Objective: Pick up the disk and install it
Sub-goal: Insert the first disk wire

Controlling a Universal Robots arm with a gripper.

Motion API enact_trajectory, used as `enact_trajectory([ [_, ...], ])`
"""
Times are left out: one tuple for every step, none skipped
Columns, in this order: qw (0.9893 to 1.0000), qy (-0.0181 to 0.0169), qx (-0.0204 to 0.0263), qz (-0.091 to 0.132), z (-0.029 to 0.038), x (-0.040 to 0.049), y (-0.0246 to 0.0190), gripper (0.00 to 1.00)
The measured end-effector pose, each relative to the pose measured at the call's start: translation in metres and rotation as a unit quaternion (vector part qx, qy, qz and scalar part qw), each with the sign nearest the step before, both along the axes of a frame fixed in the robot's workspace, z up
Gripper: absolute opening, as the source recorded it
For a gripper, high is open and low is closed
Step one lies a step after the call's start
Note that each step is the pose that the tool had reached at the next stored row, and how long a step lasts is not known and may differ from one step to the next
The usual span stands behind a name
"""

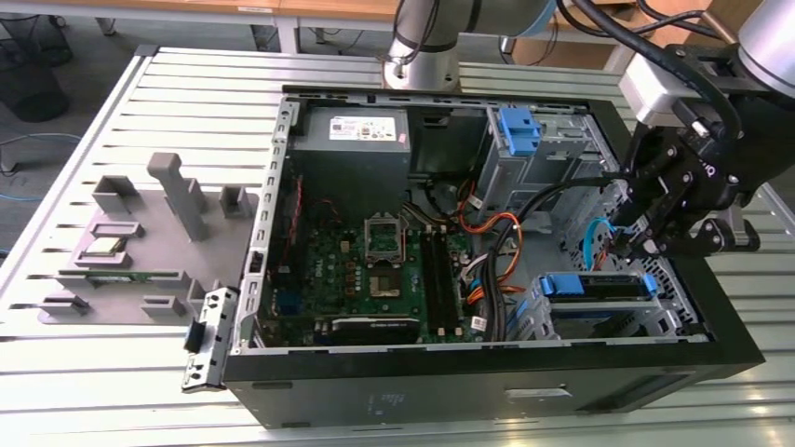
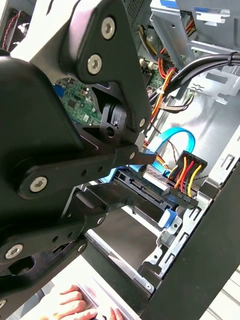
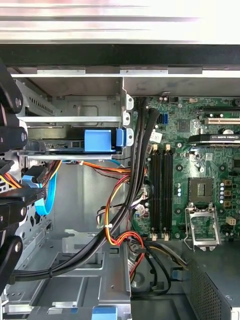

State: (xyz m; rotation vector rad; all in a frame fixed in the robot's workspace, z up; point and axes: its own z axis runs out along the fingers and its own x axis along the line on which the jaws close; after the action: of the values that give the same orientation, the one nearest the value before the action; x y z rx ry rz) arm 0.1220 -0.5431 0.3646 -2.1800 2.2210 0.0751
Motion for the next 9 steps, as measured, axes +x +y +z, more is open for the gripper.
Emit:
enact_trajectory([
  [1.0,0.0,0.0,0.0,-0.0001,0.0,0.0,0.42],
  [1.0,0.0,0.0,0.0,-0.0001,0.0,0.0,0.42],
  [1.0,0.0,0.0,0.0,-0.0002,0.0,0.0,0.42],
  [1.0,0.0,0.0002,0.0,-0.0009,0.0,0.0,0.42],
  [1.0,0.0,0.0002,0.0,-0.0018,0.0,0.0,0.42],
  [1.0,0.0,0.0,0.0,-0.002,0.0,0.0,0.42],
  [1.0,0.0,-0.0002,0.0,-0.002,0.0,0.0,0.42],
  [1.0,0.0,-0.0002,0.0,-0.002,0.0,0.0,0.42],
  [1.0,0.0,-0.0003,0.0,-0.002,0.0,0.0,0.42],
])
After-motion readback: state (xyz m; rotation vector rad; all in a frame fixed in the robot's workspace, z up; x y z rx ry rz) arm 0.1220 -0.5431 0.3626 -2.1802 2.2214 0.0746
